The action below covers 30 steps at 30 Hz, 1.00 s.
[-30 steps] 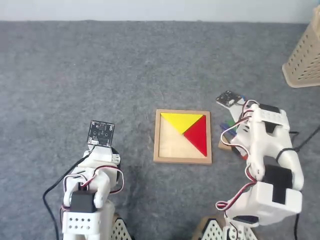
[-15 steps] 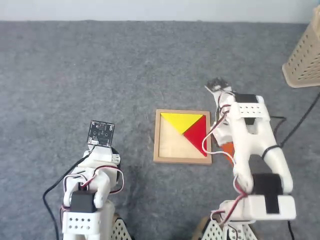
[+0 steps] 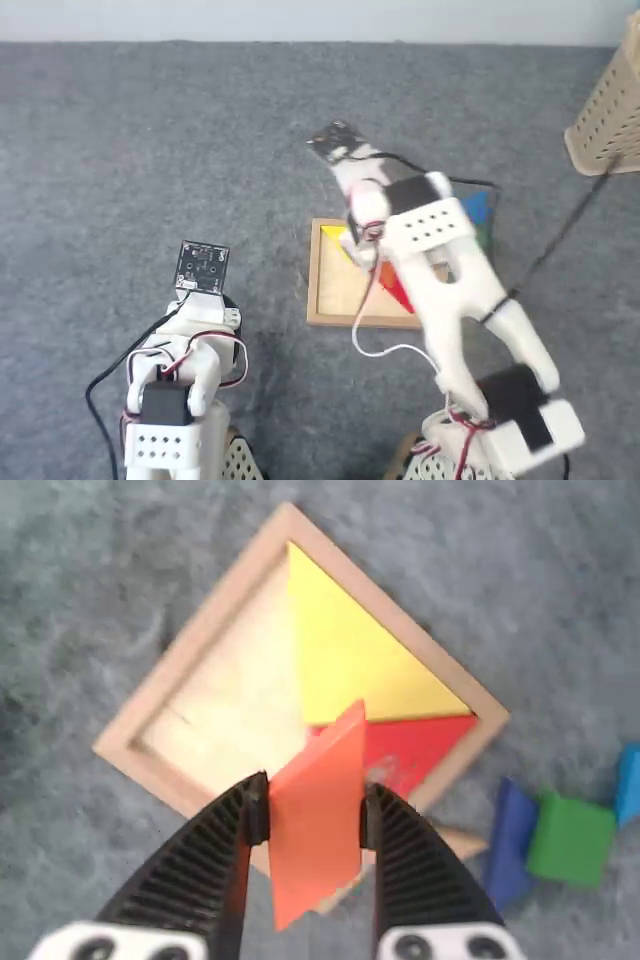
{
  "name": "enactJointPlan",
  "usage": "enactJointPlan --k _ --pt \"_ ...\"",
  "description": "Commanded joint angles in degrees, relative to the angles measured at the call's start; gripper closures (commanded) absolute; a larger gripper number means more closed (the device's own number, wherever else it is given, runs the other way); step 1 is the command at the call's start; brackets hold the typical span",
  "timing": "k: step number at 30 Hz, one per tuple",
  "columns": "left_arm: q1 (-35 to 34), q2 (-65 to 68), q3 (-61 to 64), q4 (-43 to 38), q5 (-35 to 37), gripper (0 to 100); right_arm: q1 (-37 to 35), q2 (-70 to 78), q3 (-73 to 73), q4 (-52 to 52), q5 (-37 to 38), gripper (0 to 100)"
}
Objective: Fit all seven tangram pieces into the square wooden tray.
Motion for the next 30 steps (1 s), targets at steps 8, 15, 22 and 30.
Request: enactJointPlan --k 8,15,22,30 --pt "-0.3 -0.2 -0.3 0.3 0.5 99 -7.5 15.6 -9.4 -3.9 -3.0 96.8" --pt "-0.3 -0.2 -0.3 0.3 0.5 99 -8.7 19.6 -9.4 -10.0 -2.8 96.6" --pt "-0.3 -0.2 -0.3 0.3 0.5 99 -8.5 21.2 -9.7 -10.8 -5.2 87.3" --pt "-0.3 -0.2 -0.3 0.3 0.5 99 -8.0 14.5 -9.4 -7.7 -8.5 84.2"
